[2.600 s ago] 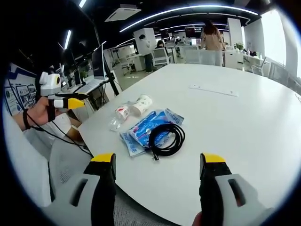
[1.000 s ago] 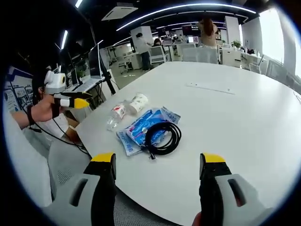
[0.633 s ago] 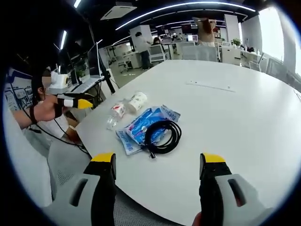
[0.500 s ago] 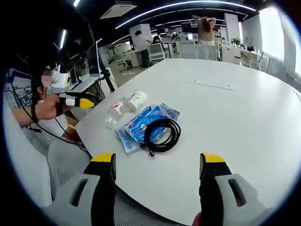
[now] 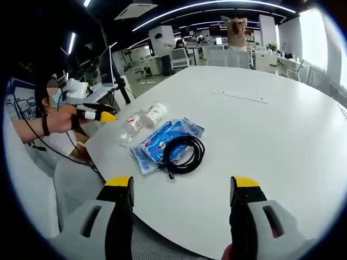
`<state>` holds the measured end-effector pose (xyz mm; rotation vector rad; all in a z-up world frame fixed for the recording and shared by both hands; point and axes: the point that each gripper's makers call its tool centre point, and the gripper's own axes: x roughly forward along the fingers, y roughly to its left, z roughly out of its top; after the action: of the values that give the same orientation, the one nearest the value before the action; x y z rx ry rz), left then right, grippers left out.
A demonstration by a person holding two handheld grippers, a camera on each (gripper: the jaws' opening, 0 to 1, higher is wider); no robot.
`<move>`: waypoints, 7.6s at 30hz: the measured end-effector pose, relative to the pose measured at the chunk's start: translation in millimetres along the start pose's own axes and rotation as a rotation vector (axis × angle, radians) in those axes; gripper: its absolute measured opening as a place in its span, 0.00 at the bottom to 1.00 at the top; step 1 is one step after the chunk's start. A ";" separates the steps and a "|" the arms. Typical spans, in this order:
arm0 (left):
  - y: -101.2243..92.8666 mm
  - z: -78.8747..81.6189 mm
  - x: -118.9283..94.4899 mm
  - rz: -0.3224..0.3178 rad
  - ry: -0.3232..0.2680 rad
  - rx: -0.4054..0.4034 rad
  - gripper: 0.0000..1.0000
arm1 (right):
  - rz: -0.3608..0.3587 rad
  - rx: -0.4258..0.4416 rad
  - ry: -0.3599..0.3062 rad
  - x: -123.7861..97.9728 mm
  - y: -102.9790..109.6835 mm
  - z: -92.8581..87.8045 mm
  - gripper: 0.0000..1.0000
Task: Arrange the tabletop items into an orderly group along one side of the table until the central work area is clear of visible clutter.
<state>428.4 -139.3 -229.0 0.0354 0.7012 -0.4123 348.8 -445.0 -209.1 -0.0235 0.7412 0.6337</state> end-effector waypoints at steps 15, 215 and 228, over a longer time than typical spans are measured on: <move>16.2 -16.5 27.3 -0.004 0.070 -0.023 0.67 | -0.001 0.014 0.024 -1.2 1.4 -12.4 0.71; 22.2 -50.1 9.8 0.110 0.223 -0.132 0.38 | 0.011 -0.012 -0.029 0.8 28.2 -5.8 0.71; 23.6 -35.2 -1.3 0.126 0.198 -0.090 0.37 | 0.024 -0.014 -0.028 1.8 32.5 -5.0 0.71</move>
<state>414.7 -111.2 -257.6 0.0355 0.9070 -0.2584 329.0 -418.8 -207.6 -0.0183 0.7106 0.6611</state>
